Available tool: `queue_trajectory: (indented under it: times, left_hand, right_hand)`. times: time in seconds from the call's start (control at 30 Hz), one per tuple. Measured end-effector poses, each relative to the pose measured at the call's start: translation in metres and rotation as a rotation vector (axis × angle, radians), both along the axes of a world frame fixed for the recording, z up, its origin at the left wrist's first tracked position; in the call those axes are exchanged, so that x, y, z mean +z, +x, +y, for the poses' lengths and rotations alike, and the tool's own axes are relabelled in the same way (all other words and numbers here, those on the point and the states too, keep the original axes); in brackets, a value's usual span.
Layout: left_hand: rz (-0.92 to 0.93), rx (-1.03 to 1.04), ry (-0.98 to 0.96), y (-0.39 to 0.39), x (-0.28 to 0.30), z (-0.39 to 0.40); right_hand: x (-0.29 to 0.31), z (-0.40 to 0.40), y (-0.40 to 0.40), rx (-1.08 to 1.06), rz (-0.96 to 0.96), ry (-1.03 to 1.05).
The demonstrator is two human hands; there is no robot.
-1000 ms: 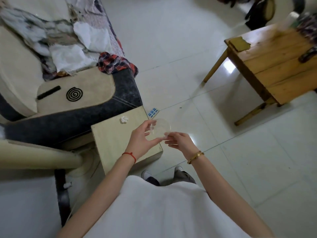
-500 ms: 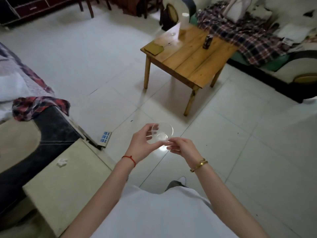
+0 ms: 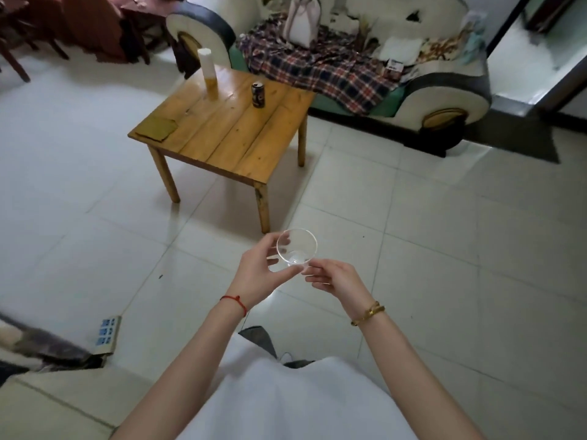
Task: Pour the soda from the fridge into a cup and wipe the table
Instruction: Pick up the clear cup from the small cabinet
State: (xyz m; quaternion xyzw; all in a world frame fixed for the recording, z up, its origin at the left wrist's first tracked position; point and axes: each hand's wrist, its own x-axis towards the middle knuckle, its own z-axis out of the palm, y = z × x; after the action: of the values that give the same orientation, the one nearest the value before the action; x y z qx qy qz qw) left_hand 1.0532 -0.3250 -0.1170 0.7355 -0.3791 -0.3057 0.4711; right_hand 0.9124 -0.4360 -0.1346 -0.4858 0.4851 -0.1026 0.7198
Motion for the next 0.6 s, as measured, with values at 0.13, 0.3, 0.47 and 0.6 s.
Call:
queue_trajectory:
  times: [0.13,0.3,0.47,0.6]
  left_hand:
    - [-0.008,-0.093,0.017,0.005,-0.005,-0.057]
    - [-0.02,-0.172,0.016,0.016,-0.014,-0.136]
    - [-0.027,-0.219,0.001,0.038,-0.018,-0.229]
    - [-0.025,-0.241,-0.005,0.065,-0.011,-0.311]
  right_hand:
    - [-0.005,-0.043,-0.006,-0.088,-0.007,0.001]
    - [-0.016,-0.108,-0.002,-0.172,-0.011,-0.006]
    - [-0.022,-0.194,0.017,-0.208,0.003,-0.013]
    - [-0.016,-0.276,0.042,-0.222,0.005,-0.018]
